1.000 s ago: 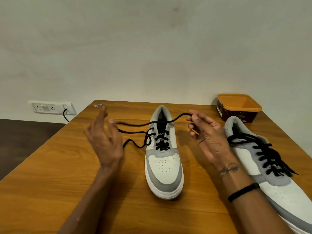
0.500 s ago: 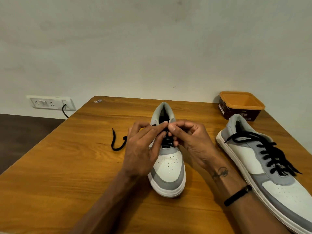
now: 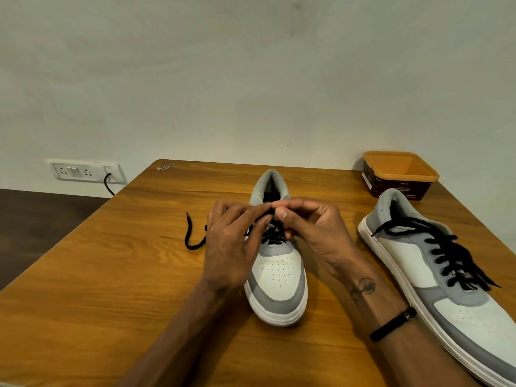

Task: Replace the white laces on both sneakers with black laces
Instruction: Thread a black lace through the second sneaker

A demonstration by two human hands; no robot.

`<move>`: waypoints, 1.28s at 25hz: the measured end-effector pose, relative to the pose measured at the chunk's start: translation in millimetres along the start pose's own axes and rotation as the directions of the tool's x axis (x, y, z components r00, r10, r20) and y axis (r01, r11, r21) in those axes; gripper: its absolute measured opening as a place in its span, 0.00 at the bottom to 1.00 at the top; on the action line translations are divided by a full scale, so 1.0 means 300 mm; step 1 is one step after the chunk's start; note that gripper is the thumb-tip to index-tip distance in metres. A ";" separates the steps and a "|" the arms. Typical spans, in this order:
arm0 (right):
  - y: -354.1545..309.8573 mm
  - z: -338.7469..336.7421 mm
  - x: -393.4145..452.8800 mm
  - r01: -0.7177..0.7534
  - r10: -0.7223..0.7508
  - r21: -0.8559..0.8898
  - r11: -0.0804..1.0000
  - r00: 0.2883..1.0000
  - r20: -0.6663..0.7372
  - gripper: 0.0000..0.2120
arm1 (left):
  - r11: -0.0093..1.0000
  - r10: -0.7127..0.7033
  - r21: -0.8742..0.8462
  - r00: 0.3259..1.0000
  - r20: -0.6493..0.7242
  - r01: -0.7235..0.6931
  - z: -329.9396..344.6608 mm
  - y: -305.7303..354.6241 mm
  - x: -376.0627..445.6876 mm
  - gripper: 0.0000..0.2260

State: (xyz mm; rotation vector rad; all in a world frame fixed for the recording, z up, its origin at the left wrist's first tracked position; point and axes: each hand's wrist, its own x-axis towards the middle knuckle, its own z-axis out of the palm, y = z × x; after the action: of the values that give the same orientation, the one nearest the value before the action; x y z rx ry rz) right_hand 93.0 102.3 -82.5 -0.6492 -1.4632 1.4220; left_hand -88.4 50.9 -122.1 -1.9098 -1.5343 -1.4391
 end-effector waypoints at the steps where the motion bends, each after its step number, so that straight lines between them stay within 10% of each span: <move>1: 0.003 -0.005 0.003 -0.002 0.002 -0.002 1.000 1.000 -0.002 0.14 | 1.000 -0.005 -0.010 1.000 -0.004 0.005 -0.001 -0.003 0.001 0.13; 19: 0.012 -0.018 0.012 0.076 -0.080 -0.155 0.985 0.997 -0.019 0.16 | 0.993 -0.043 -0.110 0.998 0.051 0.048 -0.013 0.020 0.010 0.09; 24: 0.062 -0.033 0.031 0.164 -0.170 -0.823 0.543 0.982 0.083 0.29 | 0.973 -0.181 -0.154 0.982 -0.055 0.170 -0.020 0.030 0.018 0.06; 32: 0.053 -0.053 0.033 0.219 -0.242 -0.780 0.587 0.966 0.089 0.26 | 0.967 -0.214 -0.143 0.977 -0.014 0.210 -0.002 0.034 0.056 0.07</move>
State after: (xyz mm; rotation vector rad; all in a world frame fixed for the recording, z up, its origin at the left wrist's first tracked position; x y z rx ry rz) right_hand 99.2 120.9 -97.3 -0.9538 -2.0699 0.4876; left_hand -81.3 55.9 -104.4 -1.8363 -1.7086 -1.6996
